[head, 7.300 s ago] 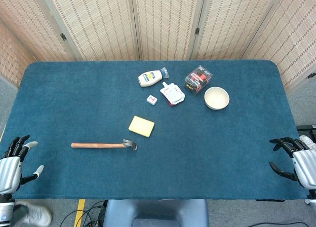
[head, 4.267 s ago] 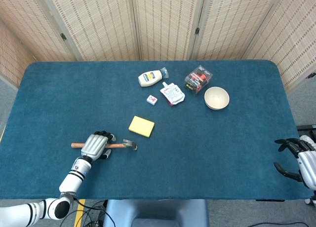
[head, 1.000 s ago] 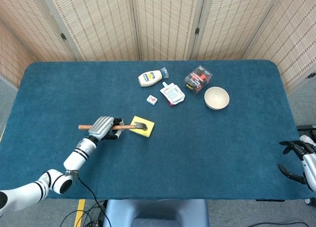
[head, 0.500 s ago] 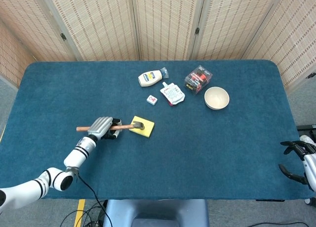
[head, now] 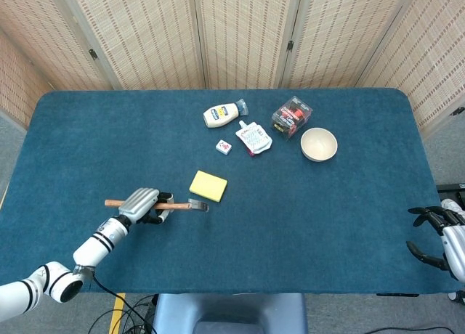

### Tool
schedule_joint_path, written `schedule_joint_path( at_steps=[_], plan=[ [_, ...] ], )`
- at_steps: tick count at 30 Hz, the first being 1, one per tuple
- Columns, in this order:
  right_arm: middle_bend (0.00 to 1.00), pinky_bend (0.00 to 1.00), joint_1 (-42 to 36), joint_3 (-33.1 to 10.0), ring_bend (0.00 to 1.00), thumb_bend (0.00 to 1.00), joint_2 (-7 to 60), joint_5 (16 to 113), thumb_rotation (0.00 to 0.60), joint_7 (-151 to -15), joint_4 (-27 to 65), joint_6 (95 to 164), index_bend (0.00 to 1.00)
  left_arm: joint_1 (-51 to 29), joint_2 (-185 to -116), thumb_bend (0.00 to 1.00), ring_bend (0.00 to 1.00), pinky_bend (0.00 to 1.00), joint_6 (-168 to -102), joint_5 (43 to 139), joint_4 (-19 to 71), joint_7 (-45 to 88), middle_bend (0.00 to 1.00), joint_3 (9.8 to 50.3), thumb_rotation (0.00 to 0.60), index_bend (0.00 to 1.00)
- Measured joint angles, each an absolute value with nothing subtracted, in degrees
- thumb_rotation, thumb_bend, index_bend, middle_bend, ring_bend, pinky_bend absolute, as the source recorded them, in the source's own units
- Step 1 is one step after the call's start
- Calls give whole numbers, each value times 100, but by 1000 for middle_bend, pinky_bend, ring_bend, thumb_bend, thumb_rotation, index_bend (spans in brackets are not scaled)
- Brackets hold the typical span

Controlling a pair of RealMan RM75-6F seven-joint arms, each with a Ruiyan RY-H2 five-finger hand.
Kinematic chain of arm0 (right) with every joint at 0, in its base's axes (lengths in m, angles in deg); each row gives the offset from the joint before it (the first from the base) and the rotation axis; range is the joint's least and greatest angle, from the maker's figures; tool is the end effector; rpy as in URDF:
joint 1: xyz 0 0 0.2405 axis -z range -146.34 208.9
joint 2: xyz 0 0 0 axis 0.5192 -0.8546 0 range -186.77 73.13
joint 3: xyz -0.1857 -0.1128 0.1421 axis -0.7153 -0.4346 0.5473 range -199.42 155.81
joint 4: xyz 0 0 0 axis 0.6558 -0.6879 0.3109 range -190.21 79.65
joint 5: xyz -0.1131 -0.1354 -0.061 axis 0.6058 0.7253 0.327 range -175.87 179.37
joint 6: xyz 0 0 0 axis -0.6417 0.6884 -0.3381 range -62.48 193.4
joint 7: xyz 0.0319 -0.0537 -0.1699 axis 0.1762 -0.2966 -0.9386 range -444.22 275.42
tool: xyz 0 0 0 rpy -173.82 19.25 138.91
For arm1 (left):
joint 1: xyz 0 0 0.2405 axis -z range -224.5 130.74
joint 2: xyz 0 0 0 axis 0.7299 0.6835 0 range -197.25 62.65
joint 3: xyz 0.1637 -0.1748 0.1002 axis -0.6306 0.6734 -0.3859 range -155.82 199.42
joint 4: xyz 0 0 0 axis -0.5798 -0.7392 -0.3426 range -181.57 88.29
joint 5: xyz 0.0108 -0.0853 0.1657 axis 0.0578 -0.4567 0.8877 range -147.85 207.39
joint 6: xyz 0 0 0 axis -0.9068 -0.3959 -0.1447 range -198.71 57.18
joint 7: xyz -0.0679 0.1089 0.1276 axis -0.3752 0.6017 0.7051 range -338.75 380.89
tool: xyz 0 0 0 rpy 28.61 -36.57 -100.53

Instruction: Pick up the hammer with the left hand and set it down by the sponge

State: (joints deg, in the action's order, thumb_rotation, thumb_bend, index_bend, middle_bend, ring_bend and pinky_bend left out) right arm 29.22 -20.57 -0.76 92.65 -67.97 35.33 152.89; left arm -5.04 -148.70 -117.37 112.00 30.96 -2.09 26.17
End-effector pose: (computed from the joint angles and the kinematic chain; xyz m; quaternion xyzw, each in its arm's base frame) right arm -0.3110 -0.1963 0.2245 0.5837 -0.4163 0.4250 0.5525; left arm -0.1836 0.3694 0.0060 -0.7202 -0.5063 -0.3823 0.2807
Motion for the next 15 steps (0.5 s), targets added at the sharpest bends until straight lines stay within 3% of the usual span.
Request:
schedule_joint_path(
  at_steps=[2, 4, 6, 10, 15],
  plan=[
    [475, 268, 2922, -2059, 268, 172, -80, 9272, 600, -6798, 3536, 15295, 312, -519, -14855, 667, 547, 754, -11764, 11313, 3123, -200, 632, 2508, 600, 588],
    [475, 269, 2930, -2059, 269, 172, -86, 9268, 600, -6798, 3542, 15305, 312, -510, -14835, 601, 406, 522, -11723, 11338, 3156, -191, 473, 2463, 600, 430],
    [475, 268, 2942, -2060, 269, 172, -95, 9263, 600, -6798, 3546, 15321, 312, -496, -14798, 451, 219, 310, -11669, 11337, 3214, -156, 280, 2440, 600, 235],
    [475, 268, 2964, -2062, 268, 172, -106, 9264, 600, -6800, 3554, 15358, 312, -511, -14731, 334, 29, 228, -11715, 11269, 3287, 35, 46, 2452, 600, 28],
    [475, 268, 2965, -2064, 268, 172, -101, 9267, 600, -6784, 3540, 15357, 312, -639, -14485, 306, 14, 212, -11969, 11086, 3555, 209, 6, 2536, 600, 0]
  ],
)
